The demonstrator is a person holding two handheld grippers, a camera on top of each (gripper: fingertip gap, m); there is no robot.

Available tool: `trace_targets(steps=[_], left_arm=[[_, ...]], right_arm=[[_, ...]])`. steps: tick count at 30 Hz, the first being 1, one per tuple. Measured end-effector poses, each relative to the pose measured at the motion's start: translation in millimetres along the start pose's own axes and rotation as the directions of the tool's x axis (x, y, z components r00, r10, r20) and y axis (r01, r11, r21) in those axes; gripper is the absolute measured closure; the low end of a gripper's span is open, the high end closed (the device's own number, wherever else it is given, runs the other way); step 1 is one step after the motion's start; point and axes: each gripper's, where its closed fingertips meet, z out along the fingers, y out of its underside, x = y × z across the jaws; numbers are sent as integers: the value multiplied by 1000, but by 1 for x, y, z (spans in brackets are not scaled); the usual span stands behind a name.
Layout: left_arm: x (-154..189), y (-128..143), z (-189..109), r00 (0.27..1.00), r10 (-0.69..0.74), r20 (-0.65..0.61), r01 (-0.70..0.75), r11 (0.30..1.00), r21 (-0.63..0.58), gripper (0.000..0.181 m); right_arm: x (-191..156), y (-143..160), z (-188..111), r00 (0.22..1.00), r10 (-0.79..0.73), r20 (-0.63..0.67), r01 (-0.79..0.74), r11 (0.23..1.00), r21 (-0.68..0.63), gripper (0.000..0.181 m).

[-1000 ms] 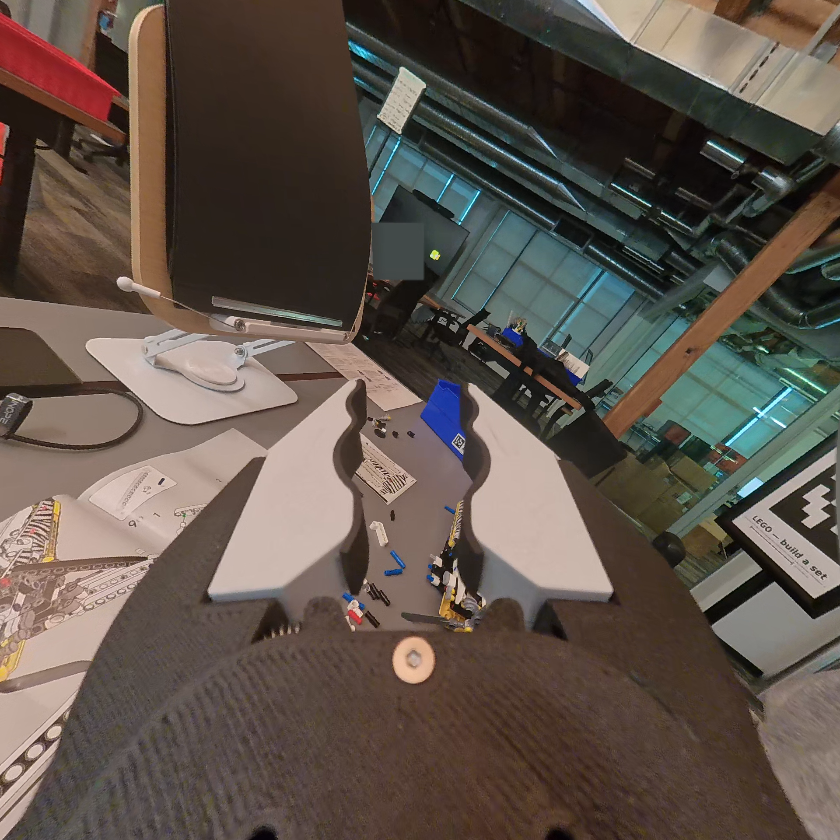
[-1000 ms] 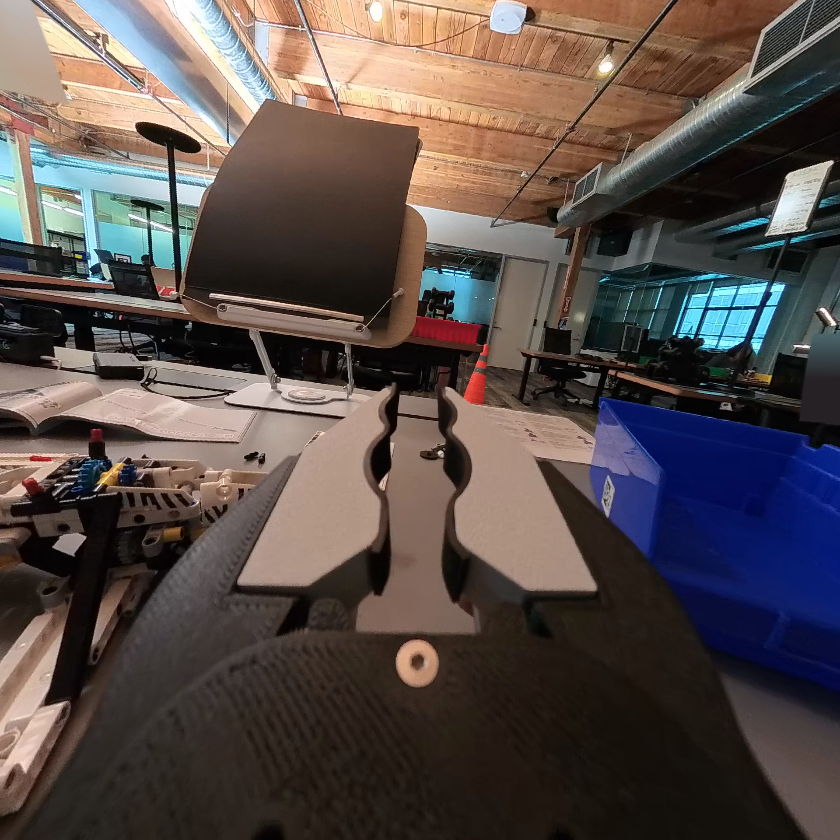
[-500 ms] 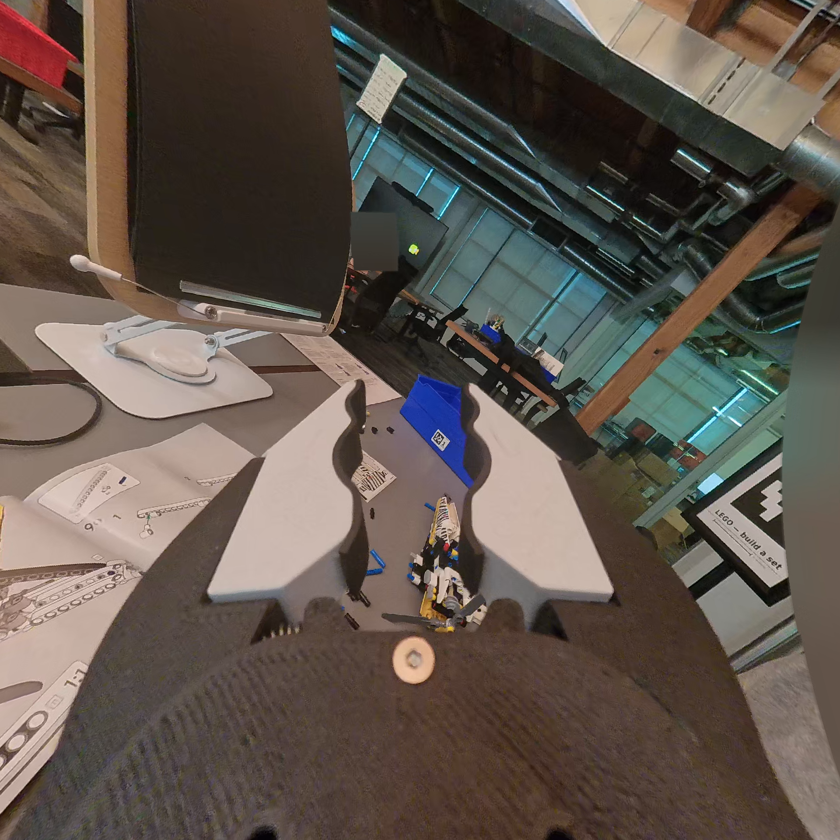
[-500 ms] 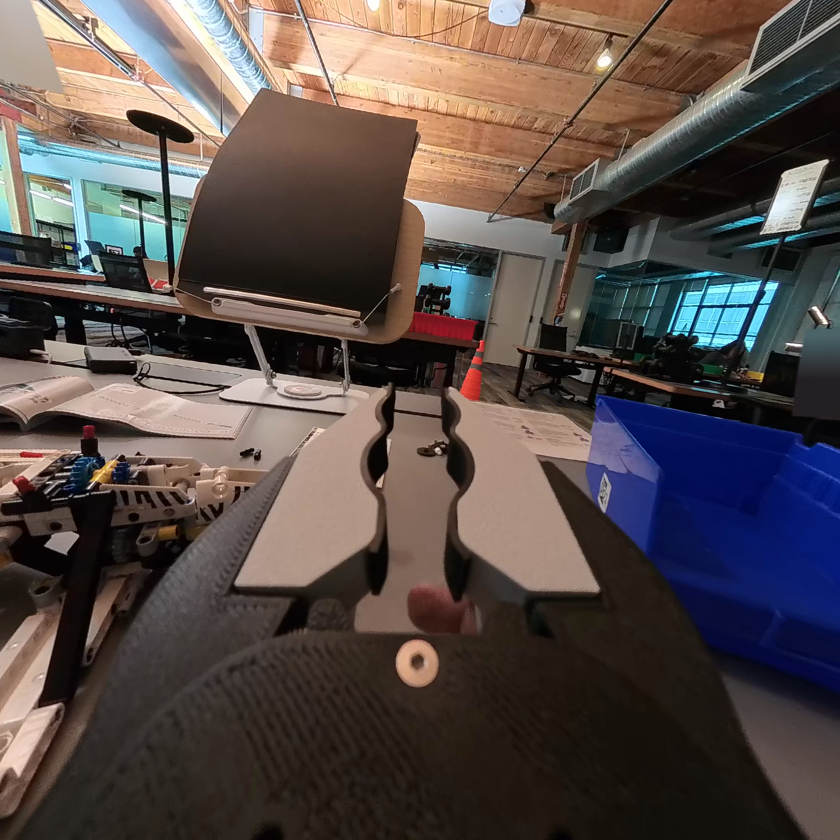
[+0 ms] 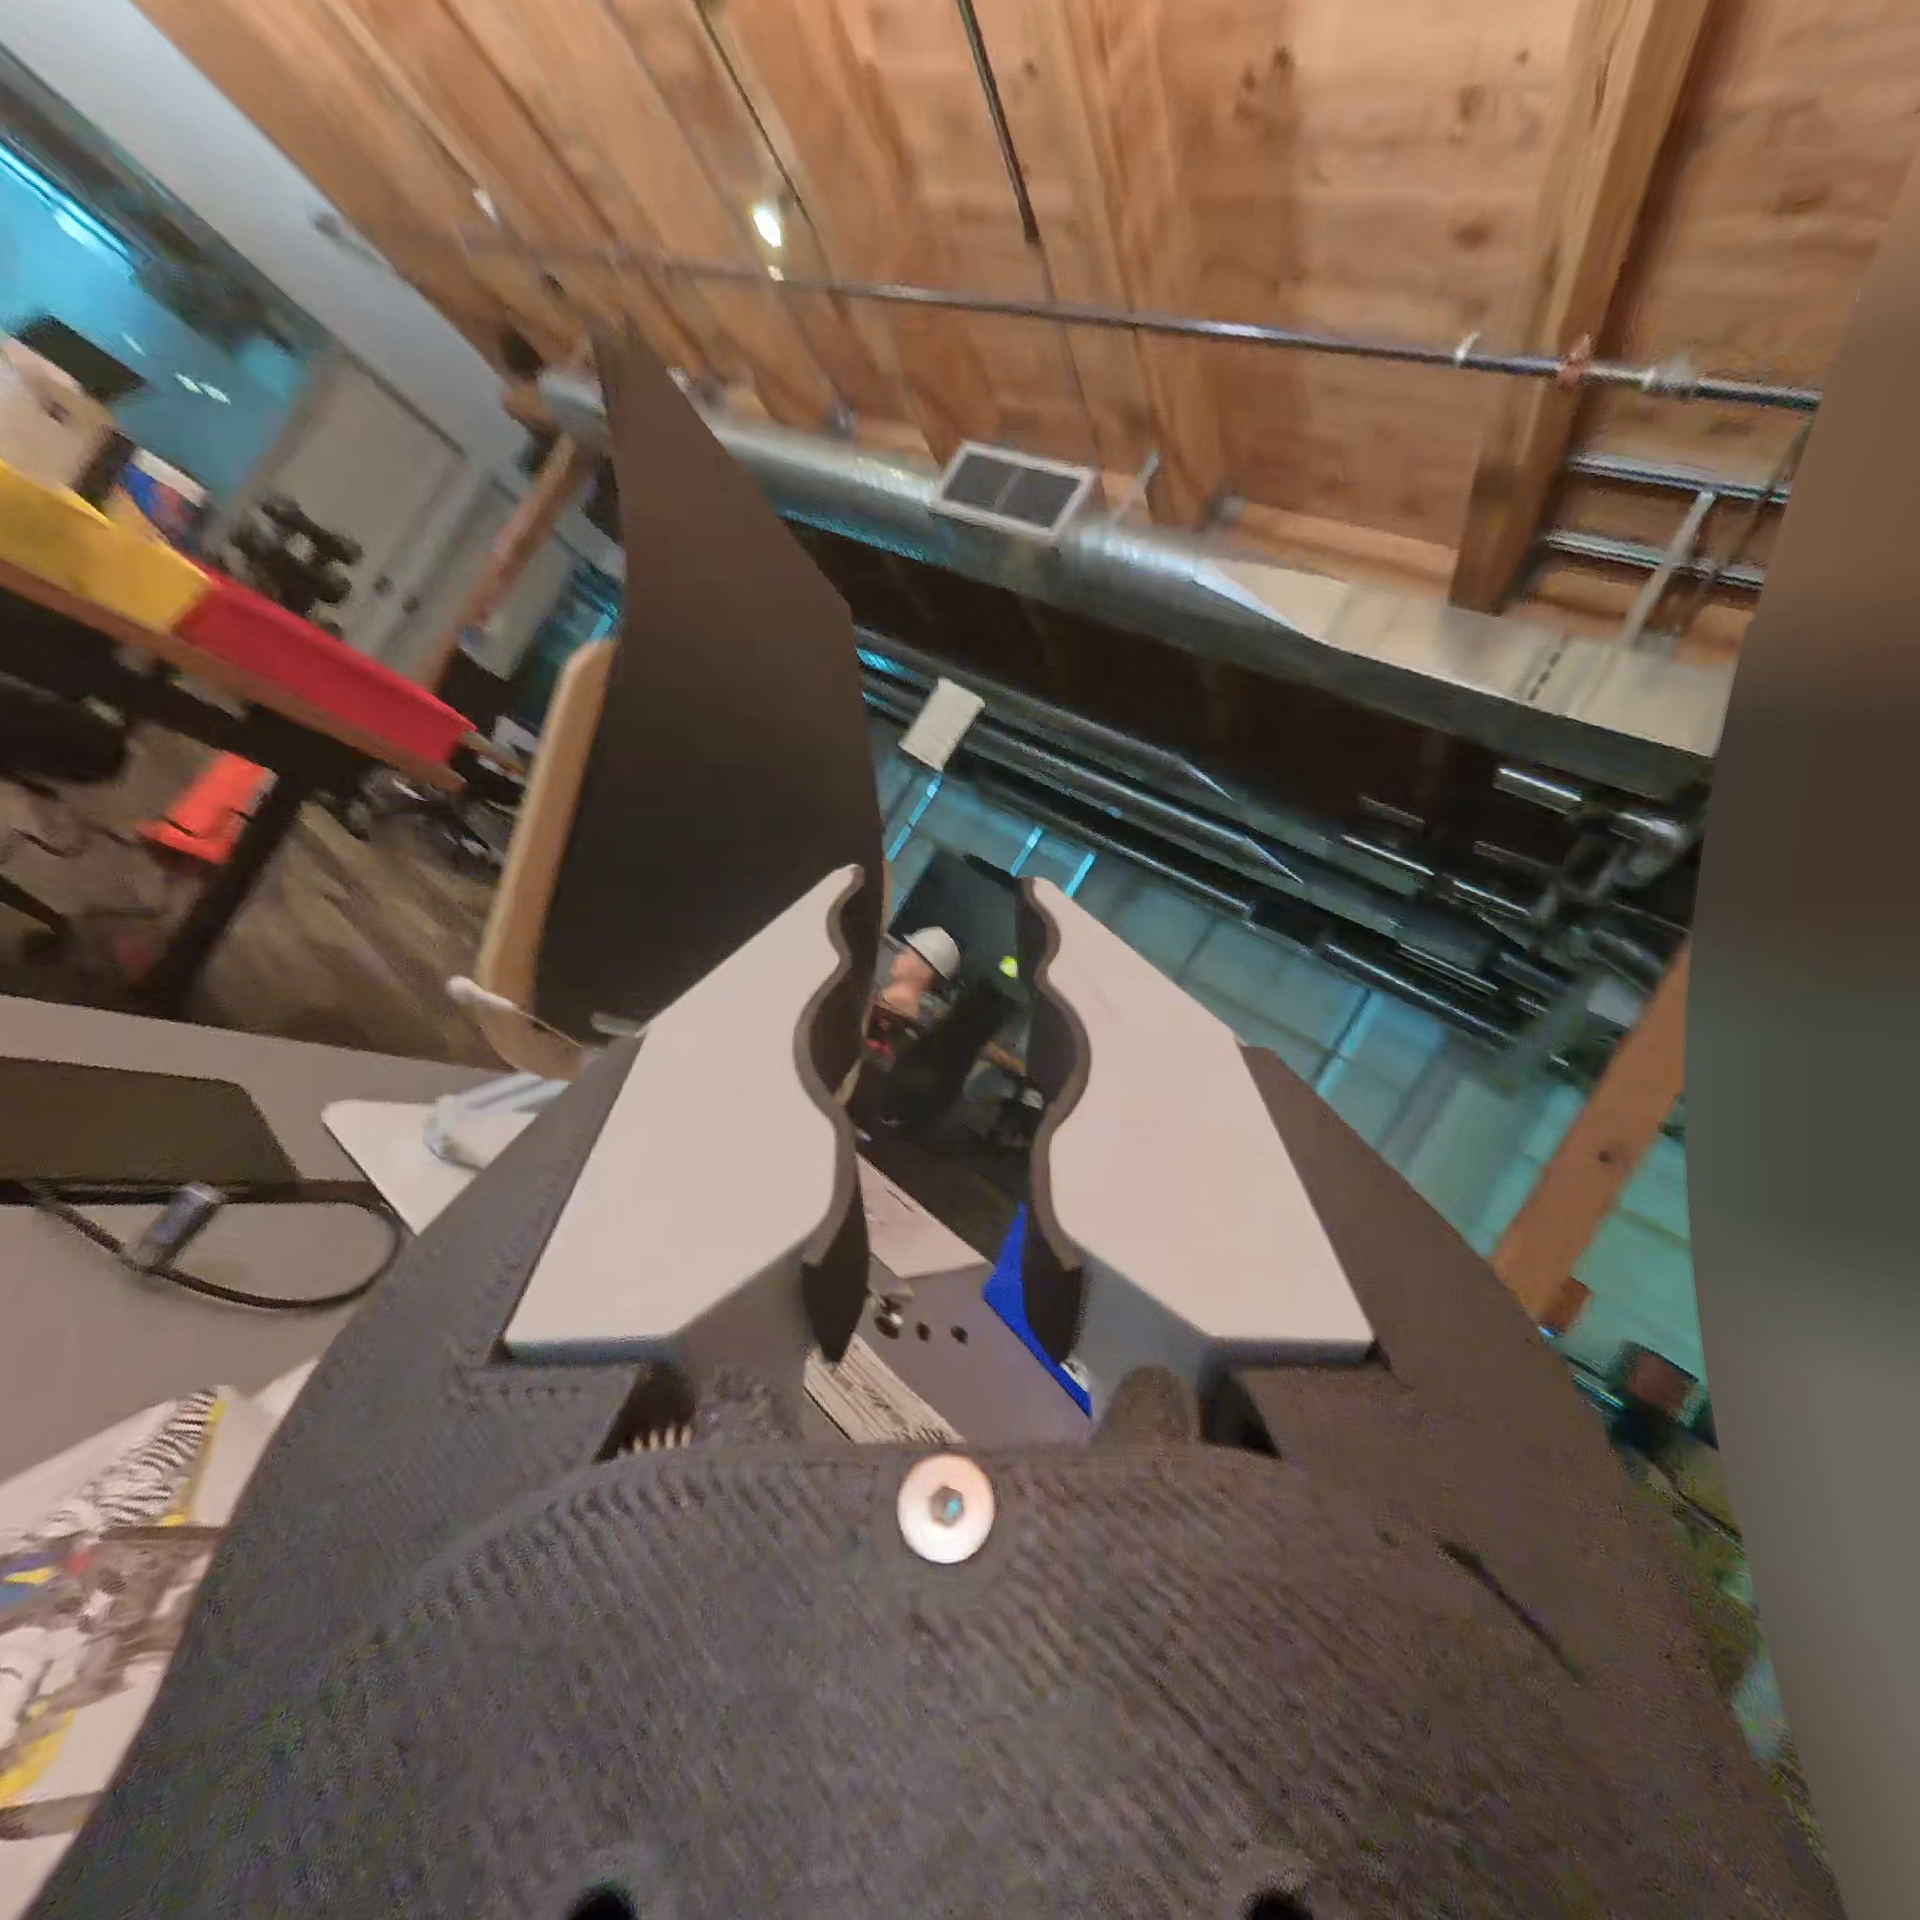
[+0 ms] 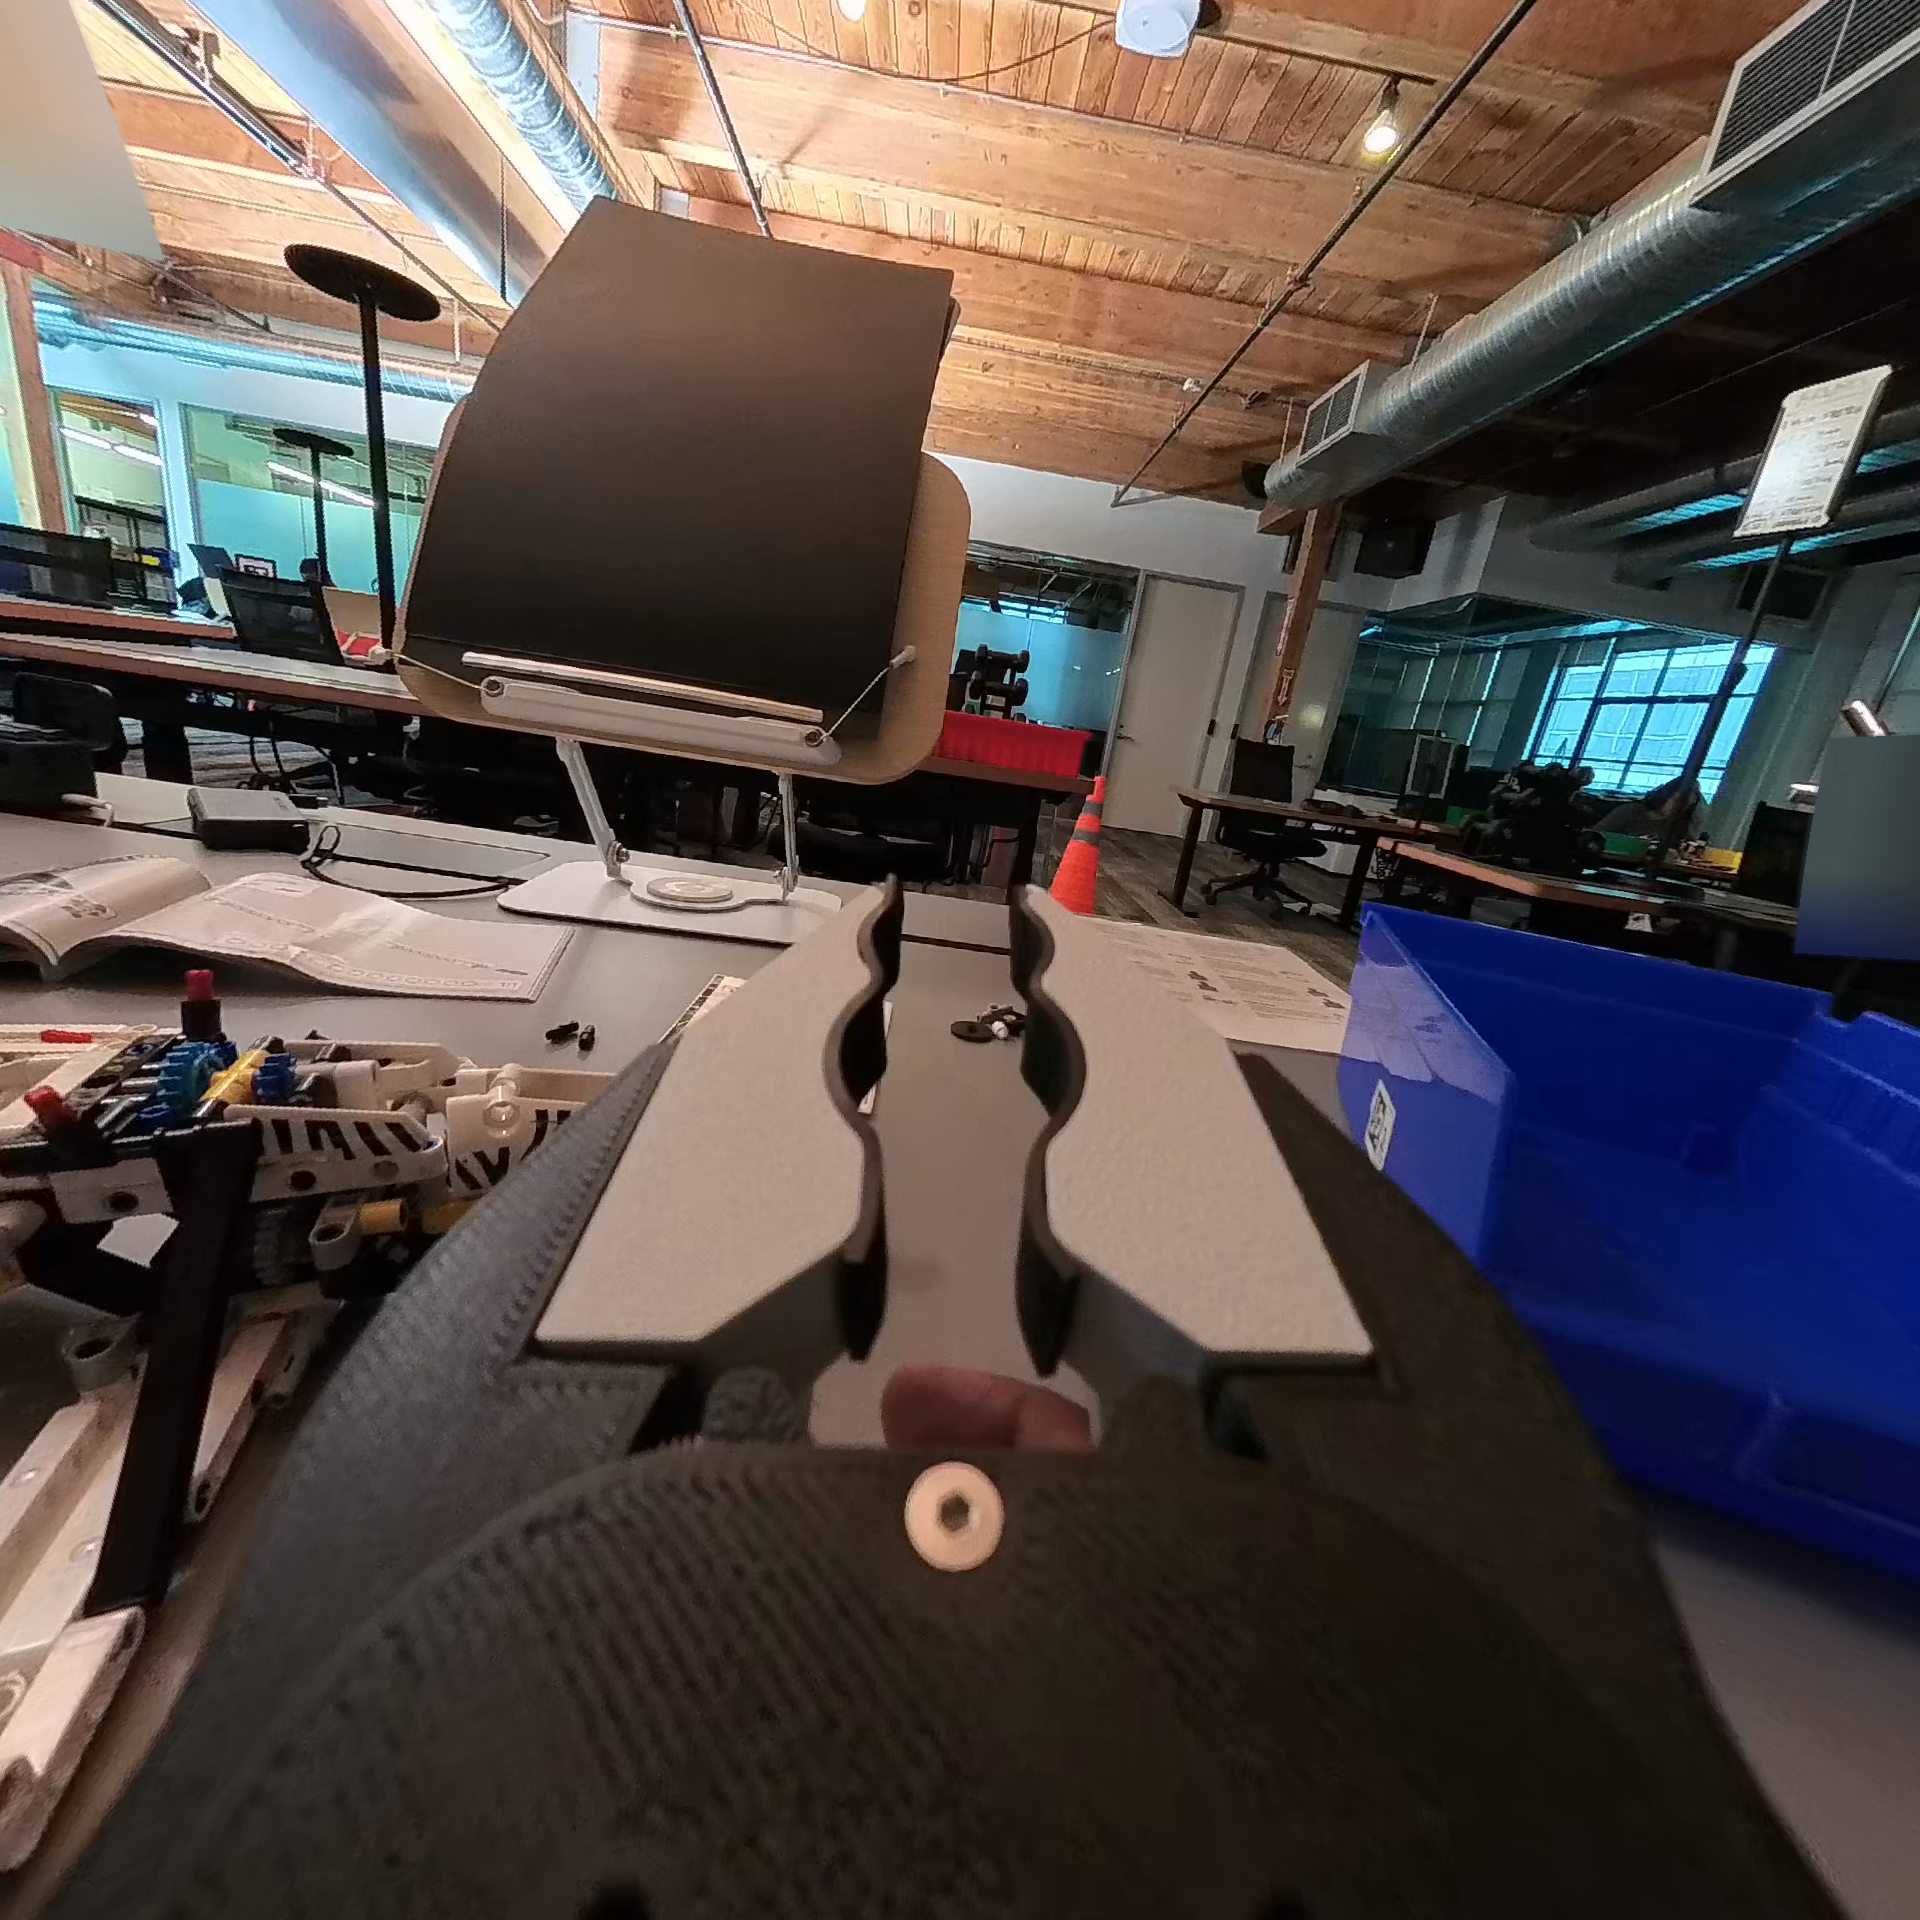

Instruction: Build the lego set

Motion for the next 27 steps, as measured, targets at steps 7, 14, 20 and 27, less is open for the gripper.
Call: trace_targets(steps=[7,14,20,27], left_arm=[[7,-10,-5,999,19,-28,-17,999,44,160],[13,-9,-4,998,17,-62,-14,999,42,156],[14,-7,-3,998,16,-65,-13,999,36,154],[14,-2,1,997,8,-71,-7,1000,14,154]], right_arm=[[0,2,2,1000,-9,-2,8,1000,-13,162],[-1,2,2,1000,-16,-5,16,1000,-17,162],[-1,1,2,1000,-16,-7,16,1000,-13,162],[-2,-1,2,1000,-18,-10,18,1000,-12,162]])
